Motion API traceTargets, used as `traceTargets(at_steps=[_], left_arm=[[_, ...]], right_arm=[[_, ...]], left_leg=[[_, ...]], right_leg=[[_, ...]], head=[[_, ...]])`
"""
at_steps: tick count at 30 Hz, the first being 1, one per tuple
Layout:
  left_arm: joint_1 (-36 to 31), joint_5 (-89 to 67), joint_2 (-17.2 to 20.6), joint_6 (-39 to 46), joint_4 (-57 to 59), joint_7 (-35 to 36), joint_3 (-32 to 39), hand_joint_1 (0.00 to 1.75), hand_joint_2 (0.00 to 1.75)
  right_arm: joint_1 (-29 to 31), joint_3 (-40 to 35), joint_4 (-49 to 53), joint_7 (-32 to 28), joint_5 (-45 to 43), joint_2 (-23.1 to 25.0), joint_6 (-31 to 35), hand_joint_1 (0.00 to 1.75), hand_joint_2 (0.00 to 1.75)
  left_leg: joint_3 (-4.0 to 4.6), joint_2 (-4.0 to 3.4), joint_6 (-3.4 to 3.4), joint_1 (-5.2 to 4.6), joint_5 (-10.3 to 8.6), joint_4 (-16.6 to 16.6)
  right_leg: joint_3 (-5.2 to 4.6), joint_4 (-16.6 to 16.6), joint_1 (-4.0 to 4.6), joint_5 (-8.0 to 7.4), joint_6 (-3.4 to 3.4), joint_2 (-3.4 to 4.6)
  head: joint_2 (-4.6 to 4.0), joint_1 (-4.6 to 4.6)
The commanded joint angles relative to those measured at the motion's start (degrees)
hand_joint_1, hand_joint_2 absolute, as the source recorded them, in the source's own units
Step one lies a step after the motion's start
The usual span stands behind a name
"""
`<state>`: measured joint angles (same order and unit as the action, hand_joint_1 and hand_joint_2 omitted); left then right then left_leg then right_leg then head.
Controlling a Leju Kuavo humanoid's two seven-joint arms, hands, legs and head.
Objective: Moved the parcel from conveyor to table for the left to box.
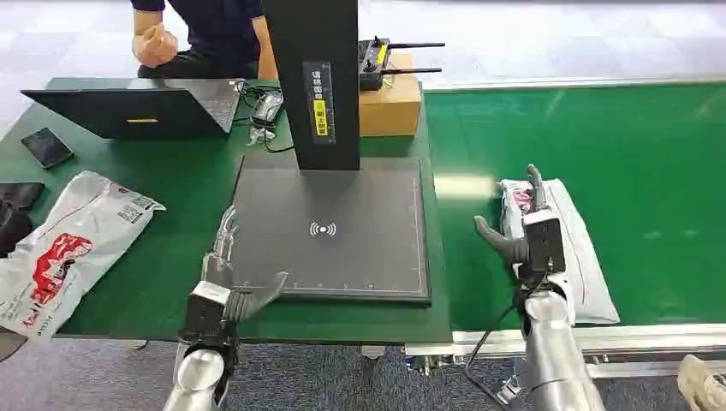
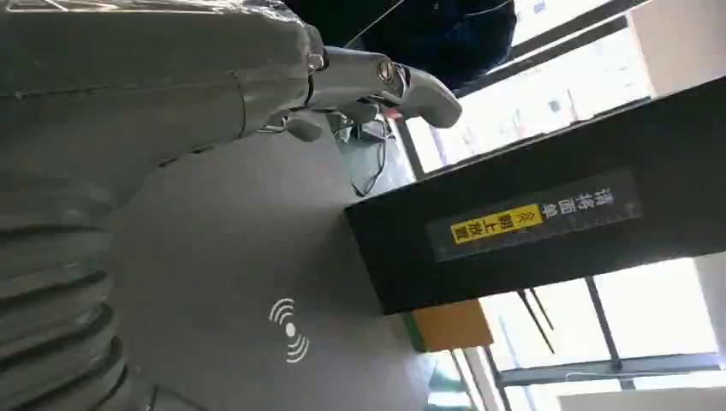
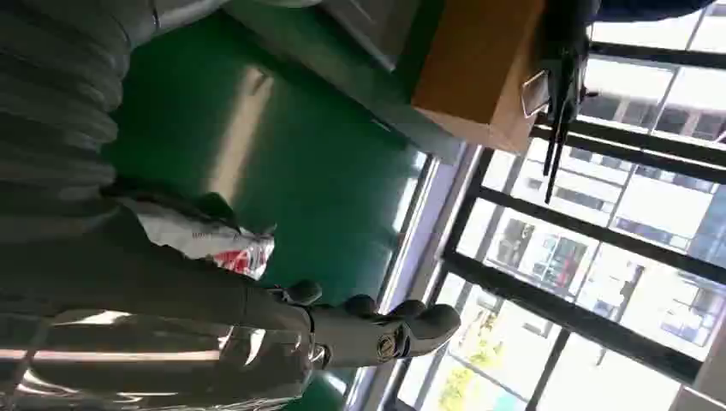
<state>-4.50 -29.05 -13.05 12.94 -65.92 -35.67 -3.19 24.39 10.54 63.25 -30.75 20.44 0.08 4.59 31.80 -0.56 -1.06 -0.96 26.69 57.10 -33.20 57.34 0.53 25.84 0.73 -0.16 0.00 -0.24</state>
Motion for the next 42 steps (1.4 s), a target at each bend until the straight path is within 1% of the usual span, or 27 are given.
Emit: traceTargets(at_steps=[1,3,7,9,10,14,16,17,18,19,20,21,23,25,26,27,29,30,32,33,35,36,38,40,42], left_arm=[[-4.2,1.0,0.3,0.5,6.3,-0.3,-1.9,0.00,1.75],[-4.2,1.3,0.4,0.5,6.5,-0.3,-2.1,0.00,1.75],[-4.2,1.7,0.4,0.3,7.0,-0.5,-2.1,0.00,1.75],[-4.7,1.7,0.4,0.2,7.9,-0.8,-2.1,0.00,1.75],[-4.8,1.8,0.4,0.2,8.0,-0.8,-2.1,0.00,1.75],[-5.1,1.8,0.4,0.1,8.2,-0.9,-2.0,0.00,1.75],[-4.9,1.7,0.3,0.1,8.0,-0.8,-1.9,0.00,1.75],[-4.9,1.7,0.4,0.0,7.9,-0.8,-1.9,0.00,1.75],[-4.7,1.6,0.3,0.2,7.8,-0.7,-1.8,0.00,1.75],[-4.6,1.6,0.4,0.1,7.7,-0.7,-1.8,0.00,1.75],[-4.4,1.5,0.4,0.2,7.5,-0.6,-1.8,0.00,1.75],[-4.1,1.5,0.4,0.4,7.3,-0.4,-1.7,0.00,1.75],[-4.0,1.5,0.5,0.5,7.1,-0.4,-1.6,0.00,1.75],[-3.6,1.7,0.4,0.6,6.7,-0.3,-1.4,0.00,1.75],[-3.5,1.6,0.4,0.6,6.5,-0.2,-1.4,0.00,1.75],[-3.5,1.6,0.3,0.5,6.4,-0.2,-1.4,0.00,1.75],[-3.5,1.5,0.3,0.5,6.4,-0.1,-1.4,0.00,1.75],[-3.5,1.5,0.4,0.4,6.4,0.0,-1.5,0.00,1.75],[-3.5,1.5,0.4,0.4,6.4,0.0,-1.5,0.00,1.75],[-3.4,1.5,0.4,0.3,6.4,0.1,-1.6,0.00,1.75],[-3.4,1.4,0.5,0.4,6.5,0.2,-1.6,0.00,1.75],[-3.4,1.3,0.5,0.6,6.6,0.3,-1.7,0.00,1.75],[-3.4,1.3,0.5,0.6,6.6,0.3,-1.7,0.00,1.75],[-3.3,1.2,0.6,0.7,6.4,0.5,-1.8,0.00,1.75],[-3.1,1.3,0.6,0.8,6.3,0.6,-1.8,0.00,1.75]], right_arm=[[16.0,0.1,-22.8,0.7,4.3,-6.9,7.6,0.00,1.75],[17.7,0.0,-26.2,1.5,5.9,-7.7,9.9,0.00,1.75],[19.0,0.5,-29.1,2.3,5.8,-8.8,9.7,0.00,1.75],[20.2,0.7,-31.7,2.7,6.4,-9.6,10.9,0.00,1.75],[20.1,0.8,-31.8,2.7,6.4,-9.7,10.8,0.00,1.75],[19.3,1.2,-32.8,4.0,7.9,-10.4,15.0,0.00,1.75],[19.0,2.1,-34.4,5.7,7.7,-10.6,14.3,0.00,1.75],[18.8,2.1,-34.6,5.8,7.8,-10.7,14.7,0.00,1.75],[18.6,2.2,-36.1,7.8,8.6,-10.8,15.3,0.00,1.75],[18.3,2.2,-36.7,8.3,9.1,-10.9,15.8,0.00,1.75],[18.3,2.1,-37.6,9.0,10.1,-11.0,16.7,0.00,1.75],[18.2,1.5,-38.8,11.2,12.5,-10.9,18.2,0.00,1.75],[18.1,1.2,-39.5,11.9,13.5,-10.8,19.1,0.00,1.75],[18.0,-0.5,-41.0,15.4,18.4,-10.7,23.6,0.00,1.75],[17.9,-0.7,-41.5,16.2,19.4,-10.6,24.6,0.00,1.75],[17.5,-0.4,-42.4,17.6,19.7,-10.5,23.1,0.00,1.75],[16.7,-0.4,-42.6,18.0,20.2,-10.4,23.4,0.00,1.75],[16.3,-0.7,-43.3,19.5,21.2,-10.5,22.7,0.00,1.75],[15.9,-0.7,-43.3,19.5,21.3,-10.3,23.0,0.00,1.75],[15.4,-1.2,-43.8,21.0,22.5,-10.2,22.2,0.00,1.75],[14.6,-1.6,-44.1,22.5,23.9,-9.6,20.8,0.00,1.75],[14.5,-2.1,-44.5,23.4,24.7,-9.3,20.2,0.00,1.75],[14.5,-2.1,-44.5,23.4,24.7,-9.3,20.2,0.00,1.75],[14.7,-2.9,-45.3,25.3,26.4,-8.6,18.4,0.00,1.75],[14.8,-3.8,-45.6,26.0,27.7,-8.3,17.9,0.00,1.75]], left_leg=[[-0.07,0.02,0.13,0.00,-0.09,-0.1],[-0.08,0.01,0.14,0.00,-0.07,-0.1],[-0.10,0.09,0.12,0.01,-0.05,-0.1],[-0.05,0.08,0.07,-0.01,-0.03,0.0],[-0.09,0.09,0.13,0.01,-0.05,-0.1],[-0.06,0.15,0.12,-0.01,-0.06,0.0],[-0.09,0.13,0.11,0.02,-0.04,-0.1],[-0.11,0.18,0.16,0.02,-0.07,-0.1],[-0.06,0.15,0.09,0.02,-0.04,0.0],[-0.11,0.19,0.15,0.02,-0.06,-0.1],[-0.10,0.13,0.10,0.03,-0.03,0.0],[-0.12,0.13,0.15,0.03,-0.05,-0.1],[-0.09,0.14,0.12,0.03,-0.04,0.0],[-0.09,0.08,0.11,0.03,-0.03,-0.1],[-0.16,0.11,0.16,0.04,-0.04,-0.1],[-0.12,0.06,0.10,0.02,-0.01,-0.1],[-0.12,0.09,0.14,0.03,-0.03,-0.1],[-0.15,0.13,0.15,0.06,-0.03,-0.1],[-0.10,0.08,0.09,0.04,-0.01,-0.1],[-0.19,0.13,0.16,0.08,-0.04,-0.1],[-0.12,0.10,0.13,0.05,-0.03,-0.1],[-0.14,0.12,0.17,0.05,-0.04,-0.1],[-0.12,0.04,0.13,0.06,-0.01,-0.1],[-0.04,0.01,0.07,0.02,0.00,0.0],[-0.15,0.00,0.18,0.04,-0.04,-0.1]], right_leg=[[0.07,-0.1,-0.04,-0.09,-0.16,0.05],[0.08,-0.1,-0.04,-0.08,-0.16,0.06],[0.12,-0.1,-0.02,-0.03,-0.12,-0.04],[0.07,0.0,-0.03,-0.01,-0.09,-0.05],[0.11,-0.1,-0.03,-0.03,-0.12,-0.04],[0.09,-0.1,-0.04,-0.02,-0.12,-0.10],[0.13,-0.1,-0.01,-0.03,-0.11,-0.08],[0.15,-0.1,-0.02,-0.04,-0.14,-0.11],[0.10,-0.1,0.00,-0.01,-0.09,-0.11],[0.16,-0.1,-0.02,-0.02,-0.14,-0.13],[0.15,-0.1,0.00,-0.01,-0.10,-0.09],[0.16,-0.1,0.00,-0.03,-0.13,-0.06],[0.13,-0.1,0.00,-0.02,-0.11,-0.09],[0.11,-0.1,0.00,-0.03,-0.10,-0.03],[0.19,-0.2,0.00,-0.03,-0.14,-0.04],[0.13,-0.1,0.00,-0.01,-0.09,-0.02],[0.14,-0.1,0.00,-0.02,-0.11,-0.03],[0.20,-0.2,0.02,-0.02,-0.11,-0.08],[0.13,-0.1,0.02,-0.01,-0.08,-0.05],[0.24,-0.2,0.04,-0.04,-0.12,-0.06],[0.15,-0.1,0.03,-0.03,-0.10,-0.05],[0.18,-0.2,0.01,-0.04,-0.13,-0.05],[0.15,-0.1,0.03,-0.03,-0.10,0.01],[0.05,-0.1,0.01,-0.02,-0.07,0.01],[0.16,-0.2,0.00,-0.06,-0.12,0.06]], head=[[0.00,0.02],[0.00,0.02],[0.00,0.00],[0.00,0.05],[0.00,0.00],[0.00,0.04],[0.00,0.02],[0.00,0.02],[0.00,0.02],[0.00,0.02],[0.00,0.02],[0.00,0.02],[0.00,0.02],[0.00,0.04],[0.00,0.00],[0.00,0.04],[0.00,0.02],[0.00,0.02],[0.00,0.02],[0.00,0.02],[0.00,0.02],[0.00,0.02],[0.00,0.02],[0.00,0.04],[0.00,0.02]])
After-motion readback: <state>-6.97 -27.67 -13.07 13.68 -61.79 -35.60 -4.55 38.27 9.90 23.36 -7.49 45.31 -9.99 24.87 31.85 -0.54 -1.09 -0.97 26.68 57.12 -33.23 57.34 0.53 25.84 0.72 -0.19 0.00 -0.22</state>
